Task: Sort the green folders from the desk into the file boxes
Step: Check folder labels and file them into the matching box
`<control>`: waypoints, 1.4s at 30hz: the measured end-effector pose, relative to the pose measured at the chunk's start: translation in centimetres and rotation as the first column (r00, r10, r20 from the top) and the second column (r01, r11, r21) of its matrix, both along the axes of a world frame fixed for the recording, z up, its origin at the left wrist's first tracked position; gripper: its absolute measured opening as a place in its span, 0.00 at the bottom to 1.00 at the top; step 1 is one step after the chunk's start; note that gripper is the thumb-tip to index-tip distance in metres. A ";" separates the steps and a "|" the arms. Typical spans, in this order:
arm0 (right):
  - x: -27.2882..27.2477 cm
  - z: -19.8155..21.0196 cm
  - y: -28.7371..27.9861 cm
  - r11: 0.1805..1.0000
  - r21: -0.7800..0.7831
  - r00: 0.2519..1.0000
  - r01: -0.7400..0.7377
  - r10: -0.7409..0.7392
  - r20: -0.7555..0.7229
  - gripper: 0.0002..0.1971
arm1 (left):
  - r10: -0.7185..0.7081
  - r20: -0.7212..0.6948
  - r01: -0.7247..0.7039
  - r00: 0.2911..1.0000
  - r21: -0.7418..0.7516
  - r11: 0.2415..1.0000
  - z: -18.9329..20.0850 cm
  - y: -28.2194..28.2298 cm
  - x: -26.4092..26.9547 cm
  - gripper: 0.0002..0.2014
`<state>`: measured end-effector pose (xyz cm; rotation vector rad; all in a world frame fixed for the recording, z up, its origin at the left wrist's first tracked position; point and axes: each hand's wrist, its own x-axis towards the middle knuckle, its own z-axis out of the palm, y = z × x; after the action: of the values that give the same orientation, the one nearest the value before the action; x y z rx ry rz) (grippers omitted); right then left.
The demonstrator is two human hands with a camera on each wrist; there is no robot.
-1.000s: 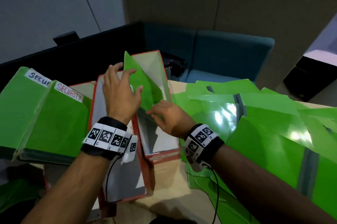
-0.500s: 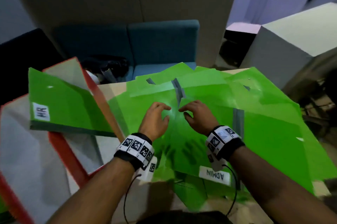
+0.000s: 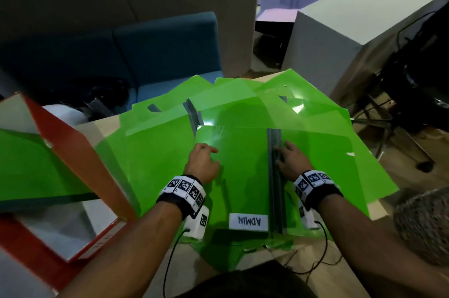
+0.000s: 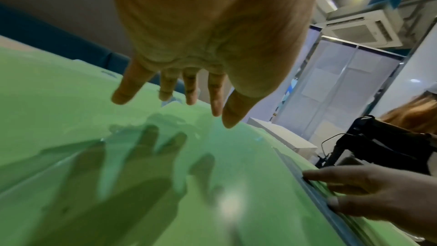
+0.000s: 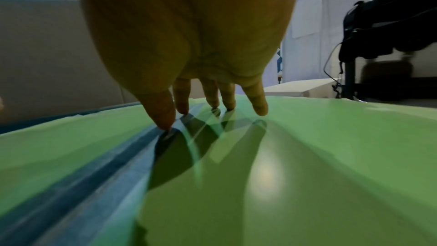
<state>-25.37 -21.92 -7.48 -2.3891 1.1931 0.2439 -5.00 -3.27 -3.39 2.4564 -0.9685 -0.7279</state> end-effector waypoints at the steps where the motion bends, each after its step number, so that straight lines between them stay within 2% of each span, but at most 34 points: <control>1: -0.8 -0.4 -0.1 0.999 0.017 0.999 0.028 -0.028 -0.023 0.28 | 0.040 -0.002 -0.040 0.999 0.044 0.998 -0.5 0.0 0.1 0.20; 7: -2.3 -1.2 -0.3 0.989 0.045 0.987 0.138 -0.134 -0.088 0.31 | 0.346 -0.074 -0.331 0.935 0.166 0.929 -2.2 0.5 0.9 0.35; 9: -2.0 -1.1 -0.5 0.993 0.062 0.991 0.101 -0.094 -0.097 0.32 | 0.408 -0.119 -0.387 0.905 0.162 0.908 -2.8 0.7 1.4 0.32; 12: -1.8 -1.0 -1.0 0.996 0.081 0.997 0.033 -0.027 -0.076 0.32 | 0.439 -0.191 -0.422 0.878 0.125 0.898 -3.7 1.4 2.7 0.18; 16: -2.1 -0.6 -2.1 0.993 0.122 0.996 -0.001 -0.010 0.085 0.29 | 0.525 -0.199 -0.517 0.828 0.092 0.851 -3.8 2.2 4.4 0.21; 18: -2.7 -0.8 -2.8 0.995 0.100 0.995 0.004 -0.014 0.103 0.27 | 0.563 -0.187 -0.559 0.805 0.077 0.825 -3.8 2.9 5.2 0.22; 20: -3.9 -1.1 -3.9 0.995 0.026 0.994 0.094 -0.095 0.047 0.26 | 0.608 -0.189 -0.609 0.771 0.056 0.791 -3.5 3.6 5.6 0.22; 23: -6.5 -1.5 -5.5 0.943 0.020 0.943 0.332 -0.332 0.016 0.24 | 0.683 -0.237 -0.693 0.690 0.053 0.719 -3.7 4.9 6.3 0.21; 26: -8.1 -1.8 -5.9 0.933 0.048 0.933 0.358 -0.359 0.011 0.25 | 0.711 -0.310 -0.746 0.631 0.010 0.666 -4.3 5.6 6.5 0.12; 29: -8.2 -1.6 -5.8 0.942 0.002 0.942 0.335 -0.335 0.004 0.24 | 0.700 -0.446 -0.801 0.558 -0.071 0.594 -4.7 5.5 5.7 0.25; 32: -7.9 -1.1 -6.4 0.939 0.011 0.931 0.342 -0.341 0.132 0.17 | 0.626 -0.545 -0.796 0.558 -0.137 0.590 -4.6 5.3 4.9 0.26; 35: -7.6 -0.1 -7.2 0.929 0.088 0.879 0.359 -0.368 0.304 0.13 | 0.572 -0.632 -0.790 0.523 -0.106 0.604 -5.0 6.0 5.4 0.25; 39: -8.5 0.9 -7.6 0.917 0.236 0.849 0.321 -0.389 0.356 0.32 | 0.569 -0.704 -0.827 0.425 -0.046 0.560 -5.1 7.6 6.8 0.24; 40: -8.9 0.8 -7.7 0.905 0.281 0.842 0.319 -0.407 0.355 0.33 | 0.559 -0.720 -0.833 0.411 -0.047 0.552 -5.0 7.8 7.1 0.24; 41: -9.3 0.3 -7.7 0.895 0.323 0.825 0.307 -0.420 0.379 0.30 | 0.560 -0.726 -0.836 0.399 -0.038 0.547 -4.9 8.0 7.2 0.24; 42: -9.5 0.2 -7.6 0.859 0.401 0.763 0.319 -0.484 0.429 0.23 | 0.564 -0.729 -0.841 0.388 -0.030 0.540 -4.6 8.1 7.3 0.24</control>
<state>-34.90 -29.49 -7.24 -1.7034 1.2556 -0.3239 2.25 4.85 -7.99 1.7144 0.2761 -0.8303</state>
